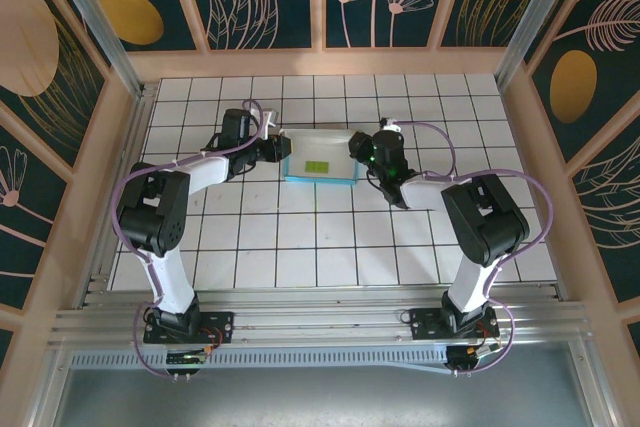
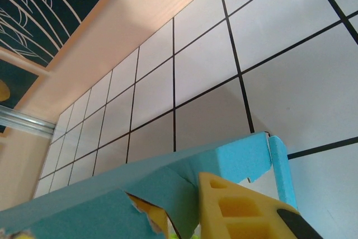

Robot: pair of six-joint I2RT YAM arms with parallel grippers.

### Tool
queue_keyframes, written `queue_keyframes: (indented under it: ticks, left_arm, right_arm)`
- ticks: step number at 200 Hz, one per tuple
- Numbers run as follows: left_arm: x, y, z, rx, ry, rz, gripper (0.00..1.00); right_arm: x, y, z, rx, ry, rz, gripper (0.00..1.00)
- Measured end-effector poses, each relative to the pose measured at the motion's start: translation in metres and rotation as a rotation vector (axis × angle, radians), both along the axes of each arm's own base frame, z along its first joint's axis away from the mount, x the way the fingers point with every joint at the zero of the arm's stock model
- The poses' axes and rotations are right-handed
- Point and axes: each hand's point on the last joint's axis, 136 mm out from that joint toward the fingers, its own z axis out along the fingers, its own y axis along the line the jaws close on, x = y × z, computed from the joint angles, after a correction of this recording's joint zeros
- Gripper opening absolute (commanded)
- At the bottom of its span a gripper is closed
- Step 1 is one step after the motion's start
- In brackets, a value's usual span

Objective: Fold the paper box

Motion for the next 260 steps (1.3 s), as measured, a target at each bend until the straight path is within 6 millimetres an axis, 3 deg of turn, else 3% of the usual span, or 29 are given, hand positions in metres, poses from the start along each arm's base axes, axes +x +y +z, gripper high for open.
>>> queue_keyframes:
  ticks: [84,126,191,226,260]
  left_arm:
    - [-0.012,0.0,-0.009,-0.016,0.037,0.003,0.2]
    - [-0.03,0.0,-0.03,-0.012,0.088,-0.012,0.2]
    - [-0.048,0.005,-0.021,-0.031,0.075,-0.01,0.31]
    - [-0.06,0.008,-0.006,-0.048,0.048,-0.005,0.33]
    - [-0.082,0.011,0.027,-0.1,-0.002,0.007,0.38]
  right_arm:
    - [-0.002,0.007,-0.008,-0.001,0.015,-0.021,0.21]
    - [-0.027,0.007,-0.04,-0.102,0.054,0.023,0.24]
    - [-0.035,0.008,-0.047,-0.211,0.026,0.051,0.33]
    - [-0.048,0.003,-0.036,-0.213,0.005,0.064,0.38]
    - [-0.068,0.007,0.007,-0.151,-0.058,0.117,0.43]
